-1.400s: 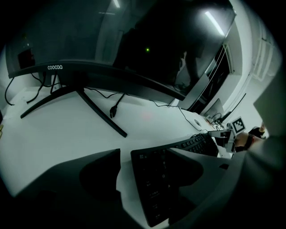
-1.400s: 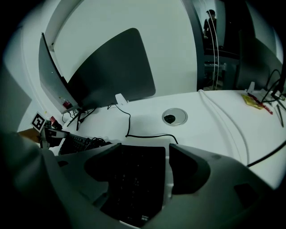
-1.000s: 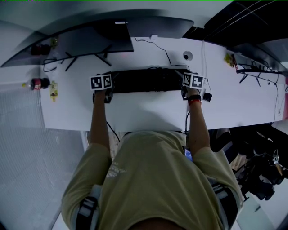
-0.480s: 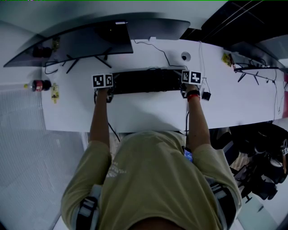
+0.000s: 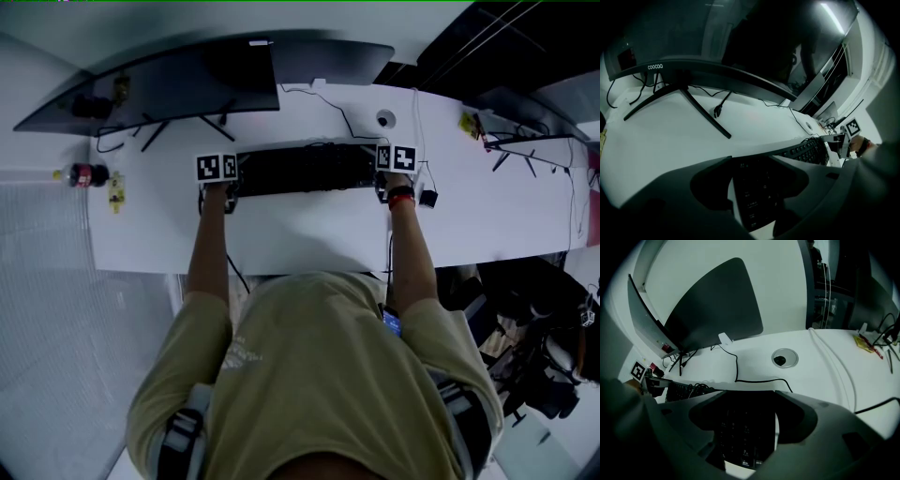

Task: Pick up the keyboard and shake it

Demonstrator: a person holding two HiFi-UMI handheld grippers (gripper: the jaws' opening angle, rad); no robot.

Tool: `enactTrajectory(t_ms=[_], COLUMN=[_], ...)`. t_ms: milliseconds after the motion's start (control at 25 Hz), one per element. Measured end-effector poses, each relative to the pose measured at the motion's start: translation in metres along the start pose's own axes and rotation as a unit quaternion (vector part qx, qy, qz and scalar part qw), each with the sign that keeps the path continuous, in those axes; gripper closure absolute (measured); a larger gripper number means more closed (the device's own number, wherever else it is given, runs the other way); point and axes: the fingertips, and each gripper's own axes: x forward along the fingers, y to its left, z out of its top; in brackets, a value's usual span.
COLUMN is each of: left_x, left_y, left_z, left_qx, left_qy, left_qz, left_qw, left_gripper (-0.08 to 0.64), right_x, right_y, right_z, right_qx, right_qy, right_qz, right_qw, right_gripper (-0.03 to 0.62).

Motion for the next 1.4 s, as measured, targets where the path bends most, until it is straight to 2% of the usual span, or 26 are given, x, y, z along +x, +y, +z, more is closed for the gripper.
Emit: enactTrajectory(t_ms=[680,1040,1400], left_x=[-0.039,-0.062,-0.080], left_y=[-0.005,-0.007,-0.005], left_z=[0.005,0.010,0.007], left_qx=[0.040,0.074,0.093], left_qy=[-0.036,-0.061,-0.098], left_qz=[0.024,0.037,0.046], left_qw=[0.9983,0.9947,0.9898], left_gripper=[0.321,0.325,0.327], right_x=[-0.039,-0.055,-0.074], right_y=[0.023,0.034,0.048], right_z=[0.001,-0.005,-0.005], right_qx=[-0.023,-0.017,-0.037], right_qy=[-0.042,-0.068,-0.129], right_qz=[-0.017,-0.009,-0.012], right_qw=[0.999,0.998,0.991], right_gripper=[0.273,0.275,0.276])
